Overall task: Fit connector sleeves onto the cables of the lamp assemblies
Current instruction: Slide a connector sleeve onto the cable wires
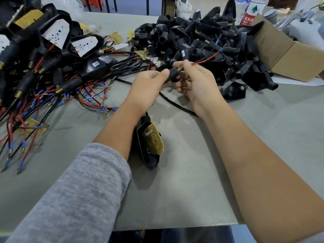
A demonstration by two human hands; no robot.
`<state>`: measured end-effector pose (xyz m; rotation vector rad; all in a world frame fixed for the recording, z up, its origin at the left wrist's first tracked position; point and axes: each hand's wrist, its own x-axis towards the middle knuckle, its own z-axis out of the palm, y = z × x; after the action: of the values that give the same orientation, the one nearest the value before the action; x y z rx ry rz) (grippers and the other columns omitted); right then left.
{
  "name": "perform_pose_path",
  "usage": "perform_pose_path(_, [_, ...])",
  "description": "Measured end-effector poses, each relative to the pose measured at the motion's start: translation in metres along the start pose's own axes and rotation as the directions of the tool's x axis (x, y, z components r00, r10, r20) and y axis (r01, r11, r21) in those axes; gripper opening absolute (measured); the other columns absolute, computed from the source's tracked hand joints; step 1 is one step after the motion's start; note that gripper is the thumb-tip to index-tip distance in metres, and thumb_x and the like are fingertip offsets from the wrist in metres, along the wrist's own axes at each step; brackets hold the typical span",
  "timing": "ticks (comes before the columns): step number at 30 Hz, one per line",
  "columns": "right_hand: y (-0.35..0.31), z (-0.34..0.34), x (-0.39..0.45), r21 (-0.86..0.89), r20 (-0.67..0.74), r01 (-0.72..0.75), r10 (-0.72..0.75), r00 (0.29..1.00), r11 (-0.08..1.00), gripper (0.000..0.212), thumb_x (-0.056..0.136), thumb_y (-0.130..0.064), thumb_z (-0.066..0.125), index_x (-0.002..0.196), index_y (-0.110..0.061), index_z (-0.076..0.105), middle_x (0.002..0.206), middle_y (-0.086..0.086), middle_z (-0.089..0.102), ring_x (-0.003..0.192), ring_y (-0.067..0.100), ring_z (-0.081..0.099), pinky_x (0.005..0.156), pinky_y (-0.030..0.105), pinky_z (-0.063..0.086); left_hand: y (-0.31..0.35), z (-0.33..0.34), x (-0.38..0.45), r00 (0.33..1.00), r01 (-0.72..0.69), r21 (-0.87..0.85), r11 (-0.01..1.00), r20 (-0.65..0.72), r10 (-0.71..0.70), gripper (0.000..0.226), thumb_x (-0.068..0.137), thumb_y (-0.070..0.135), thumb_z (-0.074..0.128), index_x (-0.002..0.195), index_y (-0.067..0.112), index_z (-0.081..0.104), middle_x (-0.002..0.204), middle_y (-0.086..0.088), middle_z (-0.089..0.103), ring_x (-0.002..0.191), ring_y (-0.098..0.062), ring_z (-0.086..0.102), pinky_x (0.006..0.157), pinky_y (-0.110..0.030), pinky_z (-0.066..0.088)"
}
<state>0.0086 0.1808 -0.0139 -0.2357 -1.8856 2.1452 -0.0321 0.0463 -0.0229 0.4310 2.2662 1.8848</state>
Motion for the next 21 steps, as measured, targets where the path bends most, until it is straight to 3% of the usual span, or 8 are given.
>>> perform_pose_path(4, [0.002,0.001,0.0,-0.004,-0.035,0.023,-0.023,0.999,1.0,0.025,0.103,-0.022,0.047,0.095,-0.01,0.068,0.084,0.012,0.063,0.066,0.019,0.068,0.061,0.024,0.046,-0.002,0.0,0.003,1.0,0.001,0.034,0.999,0.014,-0.001,0.036,0.1,0.042,0.047,0.073,0.022,0.062,0.05,0.013,0.041,0.04,-0.005,0.031,0.043,-0.023,0.025])
perform_pose_path(6, [0.003,0.002,0.002,-0.015,-0.06,0.04,-0.04,0.997,0.999,0.026,0.103,-0.022,0.048,0.093,-0.009,0.068,0.078,0.008,0.063,0.072,0.026,0.067,0.065,0.028,0.048,-0.003,0.0,0.004,1.0,-0.005,0.064,0.998,0.024,0.003,0.037,0.1,0.042,0.045,0.076,0.02,0.062,0.049,0.014,0.041,0.041,-0.005,0.031,0.044,-0.025,0.025])
perform_pose_path(8, [0.005,0.002,0.003,-0.042,-0.083,0.061,-0.064,0.994,0.997,0.026,0.102,-0.021,0.049,0.091,-0.009,0.069,0.071,0.003,0.059,0.076,0.031,0.061,0.074,0.039,0.053,-0.003,0.0,0.004,0.999,-0.001,0.063,0.998,0.037,-0.001,0.038,0.1,0.043,0.044,0.078,0.019,0.064,0.048,0.014,0.041,0.041,-0.005,0.03,0.043,-0.023,0.025])
perform_pose_path(11, [0.005,0.003,0.003,-0.075,-0.112,0.1,-0.108,0.988,0.992,0.027,0.102,-0.02,0.051,0.089,-0.007,0.07,0.066,0.001,0.055,0.065,0.021,0.053,0.084,0.054,0.054,-0.001,0.001,0.003,0.997,0.021,0.015,1.0,0.07,-0.022,0.039,0.102,0.042,0.043,0.078,0.019,0.064,0.048,0.014,0.039,0.04,-0.006,0.027,0.04,-0.021,0.021])
perform_pose_path(13, [0.003,0.003,0.004,-0.099,-0.13,0.118,-0.13,0.983,0.988,0.027,0.102,-0.021,0.051,0.086,-0.009,0.07,0.063,-0.001,0.056,0.06,0.014,0.052,0.075,0.045,0.057,0.0,0.002,0.001,0.996,0.028,0.003,1.0,0.085,-0.028,0.041,0.102,0.041,0.041,0.077,0.018,0.062,0.048,0.013,0.038,0.04,-0.006,0.026,0.04,-0.02,0.019])
perform_pose_path(16, [-0.002,0.007,0.005,-0.113,-0.149,0.12,-0.136,0.979,0.986,0.029,0.101,-0.021,0.051,0.081,-0.012,0.067,0.063,0.0,0.055,0.055,0.01,0.051,0.061,0.028,0.049,0.003,0.003,0.001,0.995,0.048,-0.029,0.998,0.089,-0.045,0.043,0.103,0.041,0.038,0.074,0.017,0.058,0.046,0.013,0.036,0.039,-0.005,0.023,0.038,-0.018,0.018])
perform_pose_path(21, [-0.011,0.017,0.011,-0.138,-0.147,0.149,-0.169,0.975,0.979,0.031,0.102,-0.02,0.05,0.076,-0.01,0.062,0.066,0.007,0.055,0.055,0.014,0.048,0.054,0.024,0.042,0.007,0.003,0.0,0.988,0.111,-0.161,0.981,0.124,-0.091,0.044,0.103,0.044,0.037,0.071,0.018,0.051,0.044,0.013,0.034,0.036,-0.004,0.022,0.037,-0.014,0.016])
